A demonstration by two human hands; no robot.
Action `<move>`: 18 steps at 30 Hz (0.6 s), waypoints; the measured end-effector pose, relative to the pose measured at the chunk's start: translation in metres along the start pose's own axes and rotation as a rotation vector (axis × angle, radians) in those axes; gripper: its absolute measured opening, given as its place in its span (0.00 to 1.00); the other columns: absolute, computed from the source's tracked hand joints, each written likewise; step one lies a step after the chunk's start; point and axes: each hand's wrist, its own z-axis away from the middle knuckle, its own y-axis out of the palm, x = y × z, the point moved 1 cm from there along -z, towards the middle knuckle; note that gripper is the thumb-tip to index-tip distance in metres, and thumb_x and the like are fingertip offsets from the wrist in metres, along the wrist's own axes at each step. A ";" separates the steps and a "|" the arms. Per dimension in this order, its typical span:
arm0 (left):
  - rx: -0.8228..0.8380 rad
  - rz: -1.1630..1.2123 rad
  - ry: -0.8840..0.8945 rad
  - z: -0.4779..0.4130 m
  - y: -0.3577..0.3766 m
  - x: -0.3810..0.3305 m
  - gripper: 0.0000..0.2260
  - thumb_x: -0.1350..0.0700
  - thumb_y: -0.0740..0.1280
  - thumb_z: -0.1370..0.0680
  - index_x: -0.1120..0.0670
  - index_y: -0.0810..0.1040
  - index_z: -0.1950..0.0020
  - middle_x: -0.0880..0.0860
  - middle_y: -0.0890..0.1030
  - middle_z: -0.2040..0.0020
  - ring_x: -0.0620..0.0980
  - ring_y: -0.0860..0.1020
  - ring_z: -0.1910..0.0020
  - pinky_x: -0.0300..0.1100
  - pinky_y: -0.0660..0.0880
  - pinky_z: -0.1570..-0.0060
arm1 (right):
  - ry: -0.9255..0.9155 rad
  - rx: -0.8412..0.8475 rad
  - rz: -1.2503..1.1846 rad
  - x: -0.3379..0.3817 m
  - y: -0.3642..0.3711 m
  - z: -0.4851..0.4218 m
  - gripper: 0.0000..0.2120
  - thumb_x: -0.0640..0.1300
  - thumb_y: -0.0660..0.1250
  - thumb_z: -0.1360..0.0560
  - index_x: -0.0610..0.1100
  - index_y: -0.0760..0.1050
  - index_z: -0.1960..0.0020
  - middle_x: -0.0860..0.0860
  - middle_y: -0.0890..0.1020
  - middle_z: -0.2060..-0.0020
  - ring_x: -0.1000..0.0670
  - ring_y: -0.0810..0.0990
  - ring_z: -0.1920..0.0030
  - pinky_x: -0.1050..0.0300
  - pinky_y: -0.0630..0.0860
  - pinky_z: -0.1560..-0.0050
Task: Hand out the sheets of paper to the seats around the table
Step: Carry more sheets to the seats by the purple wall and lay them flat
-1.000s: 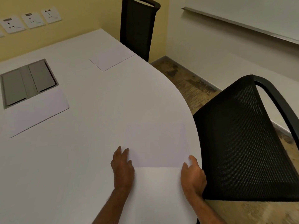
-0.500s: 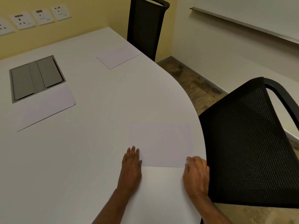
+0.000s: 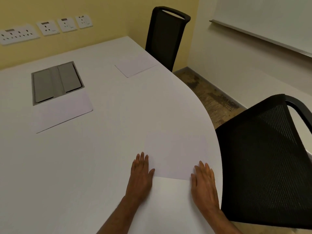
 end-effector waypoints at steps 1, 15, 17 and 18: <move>-0.023 0.002 0.002 0.001 -0.008 0.002 0.27 0.46 0.48 0.15 0.53 0.41 0.20 0.49 0.38 0.19 0.44 0.32 0.23 0.36 0.30 0.27 | -0.001 0.000 -0.019 0.006 -0.002 -0.001 0.20 0.42 0.57 0.17 0.36 0.68 0.27 0.40 0.64 0.23 0.43 0.55 0.21 0.47 0.48 0.21; -0.394 -0.071 -0.036 0.034 -0.172 0.053 0.27 0.45 0.48 0.15 0.54 0.47 0.19 0.51 0.43 0.18 0.46 0.37 0.20 0.45 0.39 0.22 | -0.328 -0.084 -0.066 0.184 -0.039 -0.028 0.25 0.54 0.53 0.16 0.42 0.65 0.24 0.46 0.57 0.20 0.49 0.45 0.20 0.47 0.44 0.21; -0.444 -0.080 -0.050 0.043 -0.199 0.066 0.27 0.45 0.48 0.15 0.55 0.49 0.19 0.52 0.45 0.18 0.47 0.39 0.20 0.47 0.41 0.22 | -0.374 -0.087 -0.066 0.215 -0.043 -0.027 0.26 0.54 0.54 0.17 0.42 0.65 0.24 0.47 0.56 0.20 0.50 0.45 0.20 0.47 0.44 0.21; -0.465 -0.085 -0.059 0.048 -0.213 0.073 0.27 0.45 0.48 0.16 0.55 0.49 0.19 0.53 0.46 0.18 0.47 0.39 0.20 0.48 0.41 0.22 | -0.394 -0.094 -0.064 0.230 -0.044 -0.025 0.26 0.54 0.55 0.17 0.42 0.66 0.24 0.47 0.57 0.20 0.50 0.45 0.20 0.46 0.44 0.21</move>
